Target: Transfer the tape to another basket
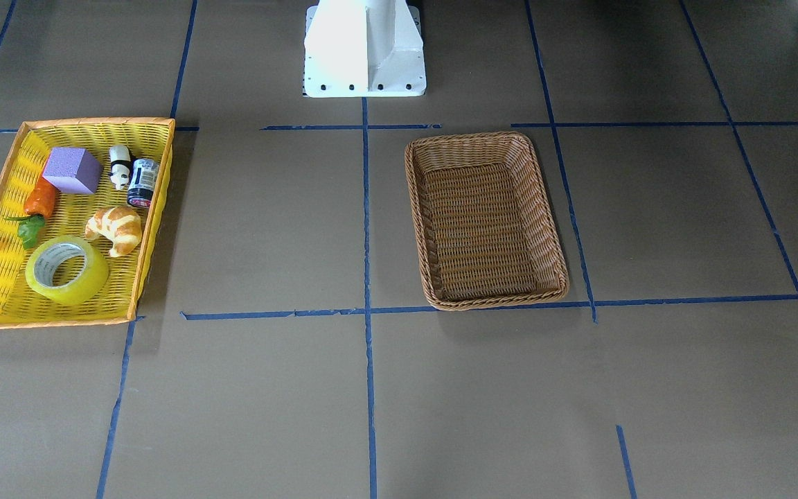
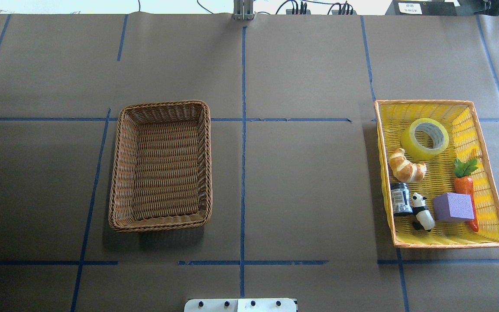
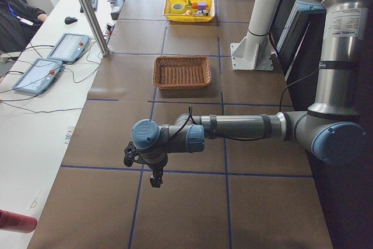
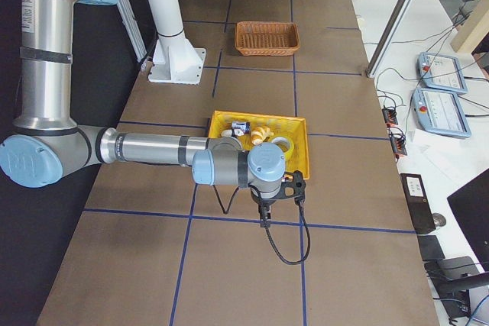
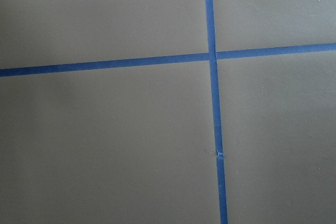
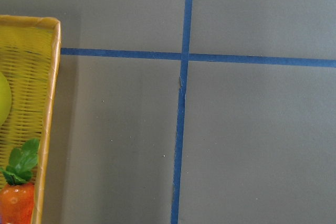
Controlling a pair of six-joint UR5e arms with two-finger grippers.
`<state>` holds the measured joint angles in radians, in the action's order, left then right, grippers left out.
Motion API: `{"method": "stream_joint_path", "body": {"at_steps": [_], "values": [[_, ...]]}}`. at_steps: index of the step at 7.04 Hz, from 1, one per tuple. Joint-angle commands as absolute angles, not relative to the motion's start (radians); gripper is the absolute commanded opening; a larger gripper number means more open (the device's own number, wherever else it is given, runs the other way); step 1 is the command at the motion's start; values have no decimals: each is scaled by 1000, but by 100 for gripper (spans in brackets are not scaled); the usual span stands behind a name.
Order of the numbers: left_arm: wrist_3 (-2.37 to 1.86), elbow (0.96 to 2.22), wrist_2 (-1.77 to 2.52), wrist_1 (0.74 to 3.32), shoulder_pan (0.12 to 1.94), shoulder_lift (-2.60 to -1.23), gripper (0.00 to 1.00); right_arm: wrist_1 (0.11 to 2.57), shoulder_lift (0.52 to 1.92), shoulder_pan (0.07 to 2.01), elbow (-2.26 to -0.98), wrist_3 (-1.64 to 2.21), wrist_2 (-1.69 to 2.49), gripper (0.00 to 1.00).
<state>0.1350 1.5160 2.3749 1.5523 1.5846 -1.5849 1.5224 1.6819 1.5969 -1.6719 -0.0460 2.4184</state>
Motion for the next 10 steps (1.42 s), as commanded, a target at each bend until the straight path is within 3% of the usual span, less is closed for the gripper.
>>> {"method": "stream_joint_path", "body": {"at_steps": [1, 10], "values": [[135, 1514, 2375, 1552, 1585, -1585, 100, 1522, 1681, 1597, -1675, -48, 2418, 100], [129, 1522, 2375, 1549, 1585, -1585, 100, 1520, 1677, 1595, -1686, -48, 2418, 100]]}}
